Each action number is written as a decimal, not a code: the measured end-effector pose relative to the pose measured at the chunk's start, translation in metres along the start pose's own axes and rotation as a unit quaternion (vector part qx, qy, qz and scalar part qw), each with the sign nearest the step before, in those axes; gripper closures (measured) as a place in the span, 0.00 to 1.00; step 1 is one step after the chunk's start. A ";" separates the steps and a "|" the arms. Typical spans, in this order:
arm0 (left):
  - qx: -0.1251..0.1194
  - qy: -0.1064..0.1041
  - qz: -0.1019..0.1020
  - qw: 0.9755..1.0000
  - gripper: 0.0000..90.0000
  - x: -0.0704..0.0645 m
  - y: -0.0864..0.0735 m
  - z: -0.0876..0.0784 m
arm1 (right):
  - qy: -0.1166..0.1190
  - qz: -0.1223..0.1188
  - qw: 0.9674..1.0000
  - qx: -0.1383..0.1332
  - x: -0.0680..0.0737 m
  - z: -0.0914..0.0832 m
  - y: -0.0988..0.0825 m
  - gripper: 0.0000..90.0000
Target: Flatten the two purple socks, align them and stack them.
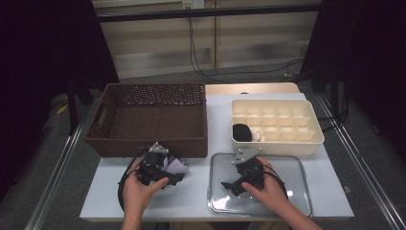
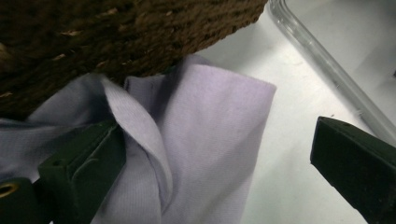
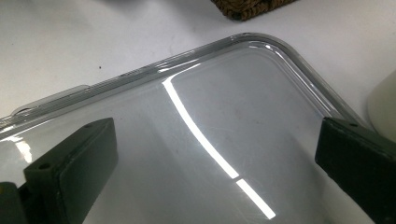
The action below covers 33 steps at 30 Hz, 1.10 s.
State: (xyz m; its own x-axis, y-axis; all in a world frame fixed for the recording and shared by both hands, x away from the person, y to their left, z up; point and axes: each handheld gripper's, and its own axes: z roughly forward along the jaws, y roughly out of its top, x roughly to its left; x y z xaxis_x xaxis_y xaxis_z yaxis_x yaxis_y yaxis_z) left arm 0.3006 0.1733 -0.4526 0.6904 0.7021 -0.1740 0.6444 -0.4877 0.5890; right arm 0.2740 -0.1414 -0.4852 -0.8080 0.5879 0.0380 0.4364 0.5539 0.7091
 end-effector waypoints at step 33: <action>0.011 -0.014 -0.012 1.000 0.81 -0.008 -0.001 0.001 | 0.000 0.001 1.000 0.001 0.000 0.000 0.000 0.00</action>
State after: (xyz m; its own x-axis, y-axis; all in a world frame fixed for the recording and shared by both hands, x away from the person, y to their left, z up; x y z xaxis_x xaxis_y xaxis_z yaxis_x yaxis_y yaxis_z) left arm 0.2953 0.1672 -0.4526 0.6836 0.6991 -0.2098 0.6675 -0.4825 0.5671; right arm 0.2740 -0.1413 -0.4851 -0.8074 0.5887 0.0392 0.4382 0.5538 0.7080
